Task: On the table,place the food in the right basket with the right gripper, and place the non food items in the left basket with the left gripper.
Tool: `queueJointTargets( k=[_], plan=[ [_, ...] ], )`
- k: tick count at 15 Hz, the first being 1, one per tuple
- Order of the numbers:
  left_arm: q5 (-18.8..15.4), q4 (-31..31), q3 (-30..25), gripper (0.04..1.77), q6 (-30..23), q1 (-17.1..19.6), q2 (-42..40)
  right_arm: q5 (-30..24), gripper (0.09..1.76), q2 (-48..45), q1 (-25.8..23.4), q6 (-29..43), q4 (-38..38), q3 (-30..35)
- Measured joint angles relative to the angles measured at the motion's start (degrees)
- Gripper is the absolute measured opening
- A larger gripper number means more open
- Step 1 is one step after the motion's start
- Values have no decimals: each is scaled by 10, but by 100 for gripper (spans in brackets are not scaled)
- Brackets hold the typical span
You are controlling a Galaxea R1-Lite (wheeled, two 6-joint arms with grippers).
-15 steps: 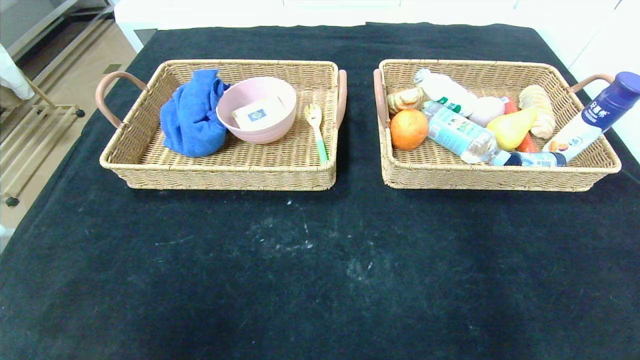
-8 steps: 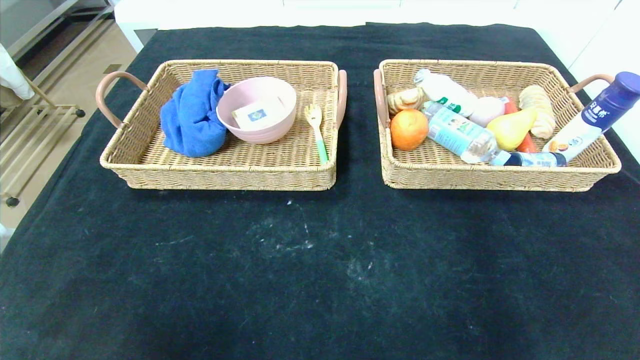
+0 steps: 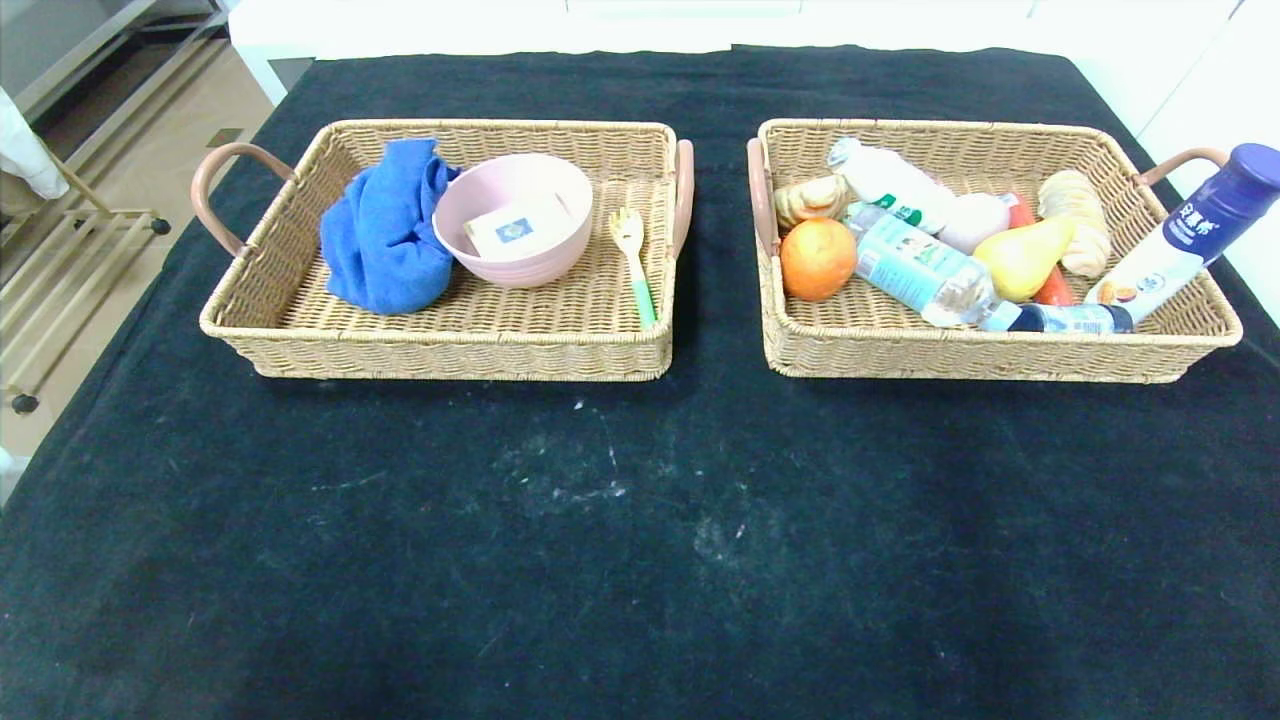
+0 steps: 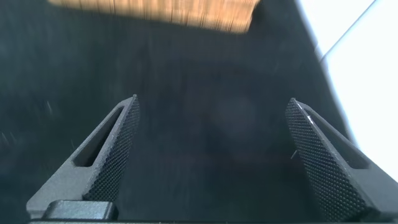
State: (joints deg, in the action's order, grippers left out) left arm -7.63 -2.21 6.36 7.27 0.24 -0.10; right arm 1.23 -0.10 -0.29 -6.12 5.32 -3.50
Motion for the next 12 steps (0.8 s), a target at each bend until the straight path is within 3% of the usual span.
queueJointTargets(
  k=[5, 8, 12],
  plan=[
    [15, 6, -42, 172, -4, 0, 0, -8, 171, 0, 0, 48, -63, 33],
    [61, 23, -48, 172, -3, 0, 0, -7, 171, 0, 0, 55, -61, 32],
    [64, 23, -56, 172, -5, 0, 0, -7, 171, 0, 0, 56, -60, 32]
  ],
)
